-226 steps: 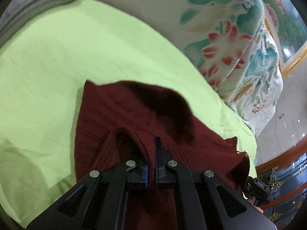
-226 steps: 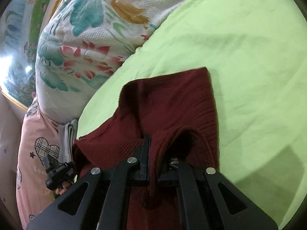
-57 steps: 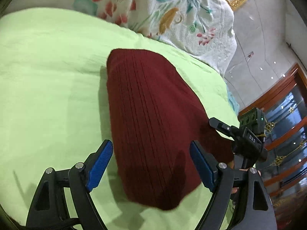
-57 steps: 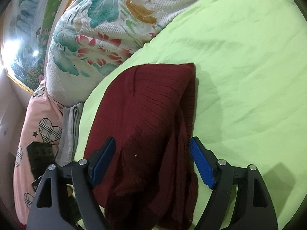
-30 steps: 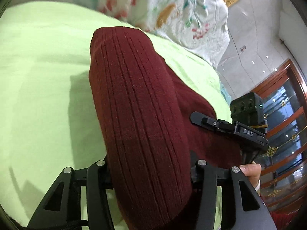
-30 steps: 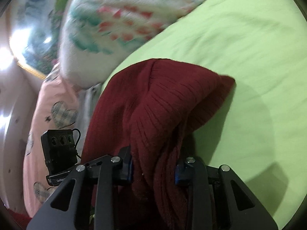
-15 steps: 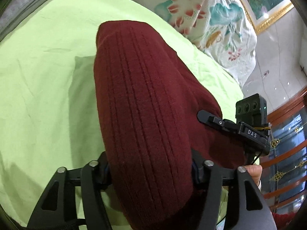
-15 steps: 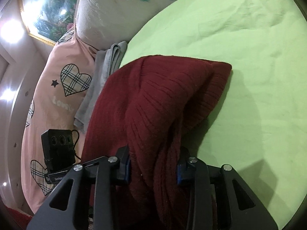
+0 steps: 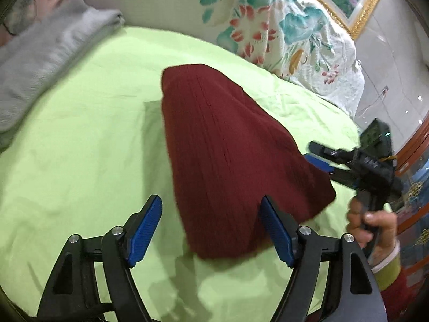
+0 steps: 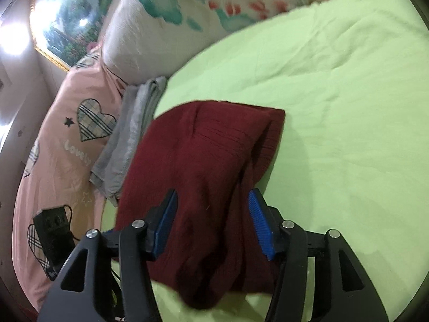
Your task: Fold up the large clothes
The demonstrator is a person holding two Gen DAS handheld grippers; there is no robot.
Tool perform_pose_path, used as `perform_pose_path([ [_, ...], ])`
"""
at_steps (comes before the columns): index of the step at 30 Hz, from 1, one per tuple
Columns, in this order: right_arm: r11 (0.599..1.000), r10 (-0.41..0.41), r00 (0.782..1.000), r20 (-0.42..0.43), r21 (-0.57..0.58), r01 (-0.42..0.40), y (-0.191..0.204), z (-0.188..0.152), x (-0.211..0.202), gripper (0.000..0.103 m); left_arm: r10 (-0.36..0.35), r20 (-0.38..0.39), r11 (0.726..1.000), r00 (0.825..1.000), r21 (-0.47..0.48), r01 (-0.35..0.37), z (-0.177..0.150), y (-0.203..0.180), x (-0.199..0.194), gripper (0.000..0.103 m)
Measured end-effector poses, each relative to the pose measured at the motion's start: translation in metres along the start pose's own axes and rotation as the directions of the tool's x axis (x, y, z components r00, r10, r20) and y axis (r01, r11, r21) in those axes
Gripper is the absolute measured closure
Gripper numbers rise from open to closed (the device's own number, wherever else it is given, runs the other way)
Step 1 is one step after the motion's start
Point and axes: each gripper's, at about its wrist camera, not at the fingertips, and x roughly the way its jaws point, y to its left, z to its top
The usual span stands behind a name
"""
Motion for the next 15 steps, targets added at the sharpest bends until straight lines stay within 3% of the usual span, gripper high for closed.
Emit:
perform_pose_path([
  [6, 0.999, 0.031, 0.999, 0.006, -0.012, -0.031, 0.010, -0.030, -0.021, 0.047, 0.102, 0.011, 0.989, 0.995, 0.104, -0.103, -0.042, -0.018, -0.005, 0.026],
  [12, 1.000, -0.006, 0.999, -0.044, 0.001, 0.006, 0.005, -0.043, 0.001, 0.047, 0.227, 0.056, 0.963, 0.972, 0.136, -0.232, -0.041, -0.017, 0.013, 0.031],
  [13, 1.000, -0.004, 0.999, -0.050, 0.003, 0.005, 0.005, -0.044, 0.004, 0.048, 0.239, 0.066, 0.959, 0.969, 0.140, -0.247, -0.040, -0.017, 0.015, 0.038],
  [14, 1.000, -0.006, 0.998, -0.059, 0.000, 0.006, 0.005, -0.045, 0.008, 0.065, 0.249, 0.080, 0.955, 0.965, 0.148, -0.258, -0.039, -0.017, 0.017, 0.046],
  [15, 1.000, -0.008, 0.998, -0.070, -0.003, 0.007, 0.005, -0.045, 0.011, 0.079, 0.249, 0.093, 0.952, 0.964, 0.159, -0.261, -0.039, -0.019, 0.016, 0.067],
])
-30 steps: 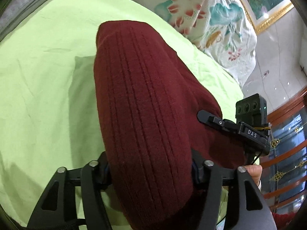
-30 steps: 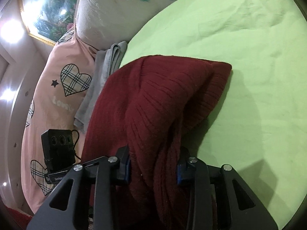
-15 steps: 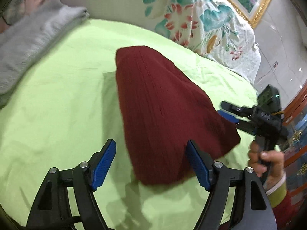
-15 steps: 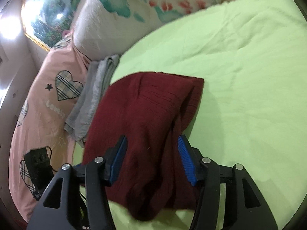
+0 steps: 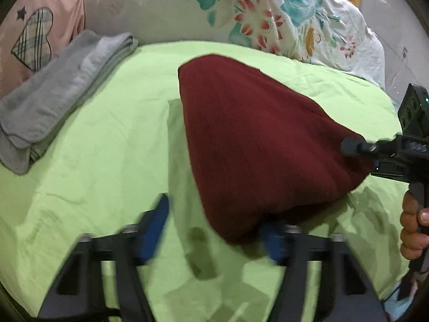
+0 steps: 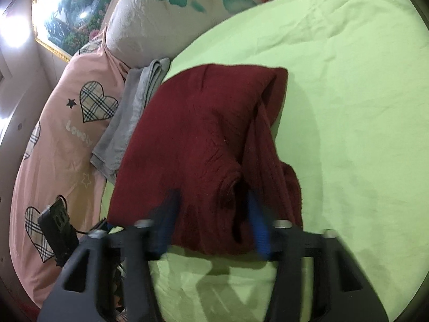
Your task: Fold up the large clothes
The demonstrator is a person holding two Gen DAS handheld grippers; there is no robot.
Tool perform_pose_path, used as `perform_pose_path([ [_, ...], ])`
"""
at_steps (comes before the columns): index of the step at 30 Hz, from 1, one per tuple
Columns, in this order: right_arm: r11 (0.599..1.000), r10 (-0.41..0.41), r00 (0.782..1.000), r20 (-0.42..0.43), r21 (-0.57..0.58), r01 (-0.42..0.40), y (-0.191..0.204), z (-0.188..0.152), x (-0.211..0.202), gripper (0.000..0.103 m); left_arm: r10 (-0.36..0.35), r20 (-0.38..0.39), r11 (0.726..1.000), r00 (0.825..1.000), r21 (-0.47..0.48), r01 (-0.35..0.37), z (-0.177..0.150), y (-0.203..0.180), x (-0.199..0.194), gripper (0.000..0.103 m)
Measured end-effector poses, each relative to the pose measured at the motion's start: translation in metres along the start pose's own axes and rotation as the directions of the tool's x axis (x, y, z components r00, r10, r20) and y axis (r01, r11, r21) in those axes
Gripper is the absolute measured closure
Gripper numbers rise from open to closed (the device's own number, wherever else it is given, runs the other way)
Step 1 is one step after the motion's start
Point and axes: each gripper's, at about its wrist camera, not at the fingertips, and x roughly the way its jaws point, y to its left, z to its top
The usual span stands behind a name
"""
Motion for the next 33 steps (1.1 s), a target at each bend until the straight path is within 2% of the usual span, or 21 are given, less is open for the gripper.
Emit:
perform_pose_path([
  [1, 1.000, 0.006, 1.000, -0.009, 0.004, -0.006, -0.001, 0.000, 0.001, 0.097, -0.004, 0.006, 1.000, 1.000, 0.016, 0.004, 0.000, -0.003, -0.002, 0.076],
  [3, 0.999, 0.046, 0.999, 0.029, 0.012, -0.046, 0.000, 0.004, -0.007, 0.097, 0.031, 0.040, 0.998, 0.999, 0.059, -0.033, 0.000, -0.012, -0.009, 0.080],
  [5, 0.999, 0.036, 0.997, 0.067, -0.005, -0.036, 0.002, 0.005, -0.017, 0.098, 0.066, 0.059, 0.988, 0.996, 0.133, -0.073, -0.001, -0.023, -0.011, 0.081],
  [7, 1.000, -0.004, 0.998, 0.060, -0.013, 0.005, -0.002, 0.006, -0.019, 0.098, 0.116, 0.054, 0.971, 0.992, 0.206, -0.125, -0.005, -0.034, -0.005, 0.081],
  [9, 1.000, -0.030, 0.999, 0.024, 0.001, 0.030, -0.011, 0.003, -0.012, 0.097, 0.115, 0.038, 0.966, 0.993, 0.228, -0.121, -0.009, -0.037, -0.001, 0.080],
  [10, 1.000, -0.028, 1.000, 0.010, 0.009, 0.028, -0.014, 0.001, -0.008, 0.093, 0.106, 0.030, 0.969, 0.994, 0.223, -0.110, -0.009, -0.035, -0.002, 0.077],
  [12, 0.999, -0.045, 0.999, 0.001, 0.017, 0.045, -0.016, -0.003, -0.004, 0.085, 0.033, 0.001, 0.981, 0.999, 0.189, -0.033, -0.008, -0.023, -0.009, 0.072],
  [14, 0.999, -0.042, 0.999, 0.013, 0.017, 0.042, -0.014, -0.005, -0.009, 0.082, -0.038, -0.002, 0.985, 0.999, 0.171, 0.037, -0.010, -0.011, -0.023, 0.072],
  [18, 0.997, -0.077, 0.991, 0.113, -0.001, 0.077, -0.007, 0.000, -0.042, 0.082, -0.185, 0.050, 0.973, 0.981, 0.148, 0.176, -0.005, 0.017, -0.058, 0.072],
  [20, 0.997, -0.070, 0.982, 0.176, -0.021, 0.075, 0.004, 0.006, -0.055, 0.081, -0.256, 0.084, 0.963, 0.963, 0.113, 0.246, 0.010, 0.029, -0.065, 0.073],
  [22, 0.998, -0.024, 0.980, 0.197, -0.057, 0.036, 0.020, 0.012, -0.057, 0.082, -0.342, 0.111, 0.939, 0.933, 0.084, 0.334, 0.030, 0.035, -0.062, 0.075],
  [24, 0.996, 0.028, 0.985, 0.168, -0.084, -0.014, 0.035, 0.018, -0.044, 0.082, -0.402, 0.118, 0.915, 0.908, 0.082, 0.395, 0.050, 0.034, -0.049, 0.076],
  [26, 0.995, 0.027, 0.992, 0.126, -0.099, -0.014, 0.044, 0.024, -0.022, 0.082, -0.476, 0.076, 0.878, 0.876, 0.101, 0.469, 0.064, 0.025, -0.031, 0.077],
  [27, 0.995, 0.031, 0.994, 0.108, -0.102, -0.020, 0.045, 0.026, -0.015, 0.082, -0.494, 0.052, 0.867, 0.868, 0.109, 0.487, 0.066, 0.019, -0.024, 0.080],
  [29, 0.995, 0.047, 0.997, 0.061, -0.087, -0.041, 0.043, 0.030, 0.006, 0.082, -0.492, -0.043, 0.860, 0.870, 0.135, 0.493, 0.064, 0.004, 0.000, 0.082],
  [31, 0.997, -0.006, 0.999, 0.032, -0.070, 0.008, 0.033, 0.033, 0.020, 0.082, -0.452, -0.122, 0.871, 0.884, 0.152, 0.466, 0.053, -0.007, 0.023, 0.087],
  [32, 0.997, -0.051, 0.999, 0.017, -0.060, 0.052, 0.023, 0.033, 0.028, 0.084, -0.451, -0.143, 0.873, 0.881, 0.134, 0.469, 0.048, -0.009, 0.031, 0.089],
  [33, 0.995, -0.082, 0.996, 0.023, -0.051, 0.083, 0.017, 0.033, 0.031, 0.089, -0.469, -0.149, 0.869, 0.871, 0.102, 0.485, 0.045, -0.009, 0.036, 0.089],
])
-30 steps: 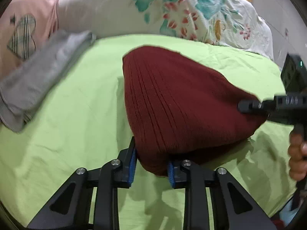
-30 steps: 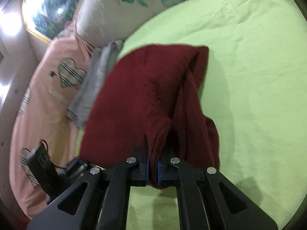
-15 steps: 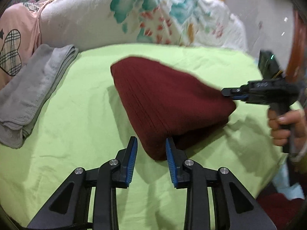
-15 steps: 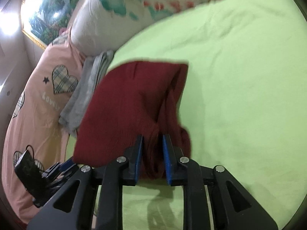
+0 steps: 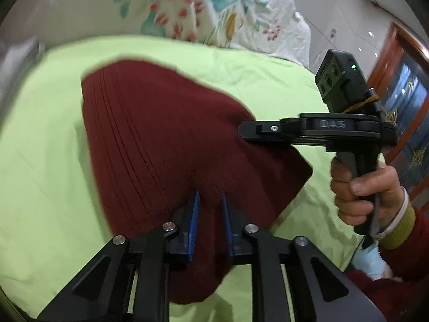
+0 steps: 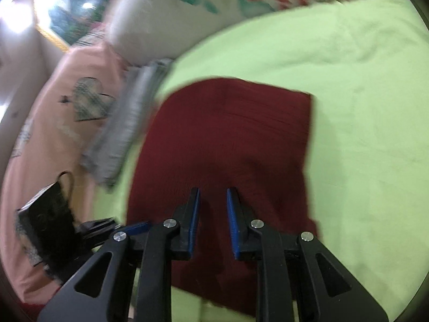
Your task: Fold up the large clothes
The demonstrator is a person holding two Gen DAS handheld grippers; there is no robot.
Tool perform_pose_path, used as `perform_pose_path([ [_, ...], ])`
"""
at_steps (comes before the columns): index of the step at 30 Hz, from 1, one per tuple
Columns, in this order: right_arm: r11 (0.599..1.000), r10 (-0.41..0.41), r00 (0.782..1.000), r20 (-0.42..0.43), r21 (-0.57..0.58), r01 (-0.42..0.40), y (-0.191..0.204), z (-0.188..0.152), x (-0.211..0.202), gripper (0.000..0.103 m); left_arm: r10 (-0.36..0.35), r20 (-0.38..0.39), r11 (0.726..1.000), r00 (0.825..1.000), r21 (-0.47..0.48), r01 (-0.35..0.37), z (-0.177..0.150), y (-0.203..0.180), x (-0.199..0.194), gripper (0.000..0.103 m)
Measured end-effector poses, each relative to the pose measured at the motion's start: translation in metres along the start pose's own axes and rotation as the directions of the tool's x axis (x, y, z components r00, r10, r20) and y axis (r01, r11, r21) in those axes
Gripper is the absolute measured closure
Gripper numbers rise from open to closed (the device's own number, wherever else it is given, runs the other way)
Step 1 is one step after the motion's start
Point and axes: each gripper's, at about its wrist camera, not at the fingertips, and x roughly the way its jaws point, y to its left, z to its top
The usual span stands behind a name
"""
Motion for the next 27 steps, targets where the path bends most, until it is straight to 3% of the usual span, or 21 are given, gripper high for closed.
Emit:
perform_pose_path([
  [1, 1.000, -0.020, 1.000, -0.006, 0.018, 0.020, -0.009, -0.001, 0.003, 0.101, -0.026, 0.010, 0.999, 1.000, -0.034, 0.027, -0.001, 0.002, 0.003, 0.089],
  [2, 0.999, -0.028, 1.000, -0.009, 0.046, 0.028, -0.020, -0.003, 0.006, 0.103, -0.037, 0.014, 0.998, 0.999, -0.056, 0.037, -0.001, 0.002, 0.006, 0.089],
  [5, 0.997, 0.019, 1.000, 0.009, 0.080, -0.020, -0.030, -0.003, -0.002, 0.103, -0.024, 0.019, 0.997, 1.000, -0.071, 0.025, 0.004, -0.002, 0.017, 0.091],
  [9, 0.995, 0.042, 0.992, 0.116, 0.086, -0.052, -0.026, 0.007, -0.027, 0.097, -0.011, 0.020, 0.997, 1.000, -0.075, 0.012, 0.004, -0.005, 0.021, 0.093],
  [10, 0.994, 0.030, 0.988, 0.152, 0.102, -0.046, -0.029, 0.012, -0.032, 0.089, -0.010, 0.022, 0.997, 1.000, -0.079, 0.012, 0.003, -0.004, 0.022, 0.094],
  [11, 0.993, 0.014, 0.986, 0.166, 0.113, -0.033, -0.032, 0.016, -0.034, 0.069, -0.013, 0.024, 0.996, 1.000, -0.091, 0.015, 0.002, -0.002, 0.022, 0.094],
  [13, 0.991, -0.030, 0.989, 0.145, 0.132, 0.010, -0.039, 0.027, -0.026, 0.043, -0.018, 0.026, 0.995, 1.000, -0.103, 0.020, 0.001, 0.000, 0.024, 0.095],
  [16, 0.986, -0.010, 0.997, 0.073, 0.167, -0.002, -0.047, 0.039, 0.002, 0.043, -0.030, 0.028, 0.992, 0.999, -0.119, 0.034, 0.001, 0.003, 0.023, 0.095],
  [18, 0.987, -0.017, 1.000, 0.024, 0.159, 0.013, -0.047, 0.042, 0.019, 0.054, -0.047, 0.029, 0.990, 0.998, -0.133, 0.051, 0.001, 0.006, 0.021, 0.095],
  [20, 0.991, -0.001, 1.000, 0.026, 0.134, -0.002, -0.043, 0.046, 0.021, 0.084, -0.054, 0.029, 0.988, 0.998, -0.145, 0.058, 0.001, 0.007, 0.012, 0.097],
  [23, 0.995, -0.001, 0.996, 0.094, 0.100, -0.008, -0.035, 0.056, 0.000, 0.096, -0.073, 0.064, 0.989, 0.995, -0.122, 0.080, 0.012, 0.002, -0.005, 0.098],
  [25, 0.997, -0.015, 0.991, 0.133, 0.073, 0.005, -0.033, 0.061, -0.010, 0.096, -0.074, 0.059, 0.990, 0.996, -0.112, 0.080, 0.016, -0.003, -0.005, 0.098],
  [27, 0.997, -0.068, 0.991, 0.119, 0.051, 0.062, -0.033, 0.064, -0.006, 0.096, -0.062, 0.016, 0.992, 0.998, -0.112, 0.063, 0.014, -0.006, 0.010, 0.098],
])
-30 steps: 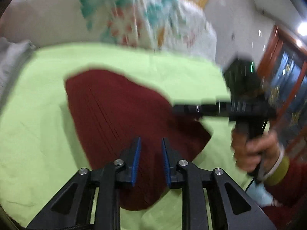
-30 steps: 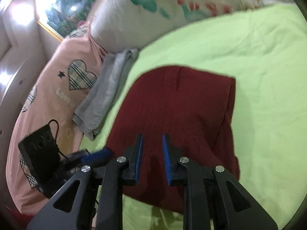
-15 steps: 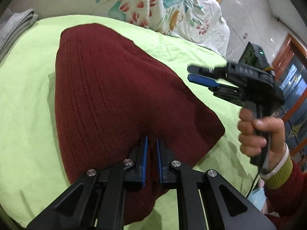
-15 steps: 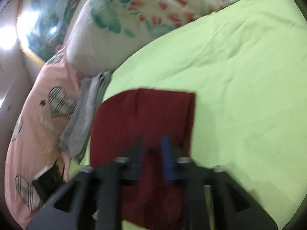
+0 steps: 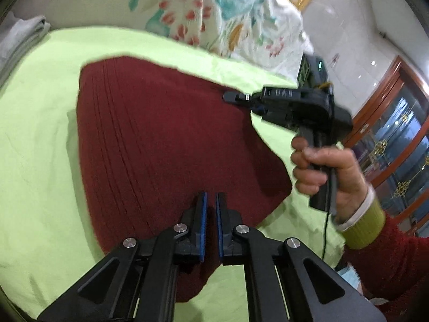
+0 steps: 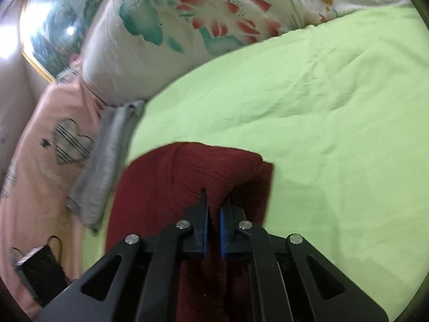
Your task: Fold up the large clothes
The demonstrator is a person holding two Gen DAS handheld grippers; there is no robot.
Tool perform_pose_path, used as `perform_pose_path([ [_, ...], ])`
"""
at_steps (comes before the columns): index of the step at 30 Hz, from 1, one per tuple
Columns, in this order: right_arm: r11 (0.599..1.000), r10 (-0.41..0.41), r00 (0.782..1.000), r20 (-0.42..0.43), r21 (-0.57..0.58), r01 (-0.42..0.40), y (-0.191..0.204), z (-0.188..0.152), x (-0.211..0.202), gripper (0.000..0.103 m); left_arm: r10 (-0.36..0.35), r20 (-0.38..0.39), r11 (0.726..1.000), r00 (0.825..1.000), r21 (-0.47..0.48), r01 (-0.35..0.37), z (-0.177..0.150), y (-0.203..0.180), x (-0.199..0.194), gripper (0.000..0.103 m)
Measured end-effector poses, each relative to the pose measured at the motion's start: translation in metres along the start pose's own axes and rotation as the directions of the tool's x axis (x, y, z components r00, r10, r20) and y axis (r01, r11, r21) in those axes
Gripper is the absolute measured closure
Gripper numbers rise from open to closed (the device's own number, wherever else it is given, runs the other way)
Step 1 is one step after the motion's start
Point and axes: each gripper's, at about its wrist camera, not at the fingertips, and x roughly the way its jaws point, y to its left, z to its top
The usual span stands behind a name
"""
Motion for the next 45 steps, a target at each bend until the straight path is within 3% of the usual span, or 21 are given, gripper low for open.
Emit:
perform_pose_path([
  [2, 0.999, -0.048, 0.998, -0.051, -0.004, 0.048, -0.006, -0.006, 0.015, 0.096, 0.017, -0.041, 1.000, 0.999, 0.006, -0.017, -0.009, -0.002, 0.020, 0.099],
  [4, 0.997, -0.071, 0.994, -0.079, 0.004, 0.071, -0.012, -0.012, 0.022, 0.091, 0.033, -0.025, 0.999, 0.999, 0.018, -0.033, -0.010, -0.005, 0.022, 0.099],
  [9, 0.997, -0.070, 0.997, 0.019, 0.045, 0.069, -0.008, -0.013, -0.019, 0.087, 0.035, 0.018, 0.999, 0.999, -0.006, -0.035, -0.007, -0.006, -0.010, 0.097],
  [11, 0.999, -0.051, 0.996, 0.079, 0.010, 0.050, 0.008, -0.016, -0.045, 0.087, 0.055, 0.059, 0.998, 0.997, -0.008, -0.055, -0.010, -0.006, -0.032, 0.093],
  [13, 1.000, 0.005, 0.996, 0.091, -0.019, -0.003, 0.024, -0.023, -0.059, 0.087, 0.078, 0.121, 0.997, 0.990, -0.019, -0.076, -0.014, -0.006, -0.057, 0.076],
  [14, 0.999, 0.037, 0.995, 0.088, -0.039, -0.033, 0.034, -0.029, -0.063, 0.087, 0.083, 0.151, 0.996, 0.985, -0.038, -0.078, -0.016, -0.003, -0.068, 0.074],
  [18, 0.993, 0.093, 0.995, 0.024, -0.075, -0.091, 0.052, -0.062, -0.055, 0.087, 0.061, 0.203, 0.995, 0.977, -0.094, -0.042, -0.022, 0.010, -0.087, 0.075],
  [22, 0.998, 0.040, 0.998, -0.052, -0.037, -0.042, 0.033, -0.087, -0.032, 0.087, 0.068, 0.142, 0.998, 0.988, -0.011, -0.067, -0.024, -0.001, -0.066, 0.075],
  [23, 0.999, 0.020, 0.998, -0.059, -0.024, -0.021, 0.025, -0.091, -0.029, 0.088, 0.082, 0.113, 0.997, 0.990, 0.001, -0.082, -0.026, 0.000, -0.056, 0.078],
  [24, 1.000, 0.001, 0.998, -0.061, -0.019, -0.003, 0.017, -0.093, -0.026, 0.092, 0.102, 0.086, 0.995, 0.991, -0.005, -0.102, -0.028, 0.003, -0.046, 0.088],
  [25, 1.000, -0.007, 0.998, -0.067, -0.008, 0.006, 0.009, -0.094, -0.023, 0.101, 0.096, 0.066, 0.995, 0.993, -0.022, -0.095, -0.028, 0.010, -0.036, 0.092],
  [28, 0.999, 0.015, 0.997, -0.071, 0.036, -0.012, -0.009, -0.093, -0.019, 0.103, 0.018, 0.058, 0.997, 0.998, -0.079, -0.013, -0.029, 0.028, -0.026, 0.096],
  [30, 1.000, 0.003, 0.998, -0.067, 0.020, -0.002, -0.006, -0.093, -0.020, 0.103, 0.000, 0.054, 0.995, 0.999, -0.097, 0.005, -0.030, 0.031, -0.022, 0.097],
  [36, 1.000, -0.013, 0.998, -0.069, 0.010, 0.014, -0.003, -0.092, -0.021, 0.103, 0.088, 0.034, 0.995, 0.996, -0.051, -0.086, -0.035, 0.014, -0.020, 0.098],
  [41, 0.998, 0.033, 0.999, -0.022, -0.046, -0.034, 0.024, -0.075, -0.044, 0.100, 0.078, 0.118, 0.996, 0.990, -0.058, -0.072, -0.021, 0.008, -0.055, 0.096],
  [45, 0.995, 0.052, 0.999, -0.014, -0.082, -0.053, 0.047, -0.052, -0.034, 0.100, 0.132, 0.171, 0.989, 0.976, -0.093, -0.117, 0.005, 0.019, -0.061, 0.089],
])
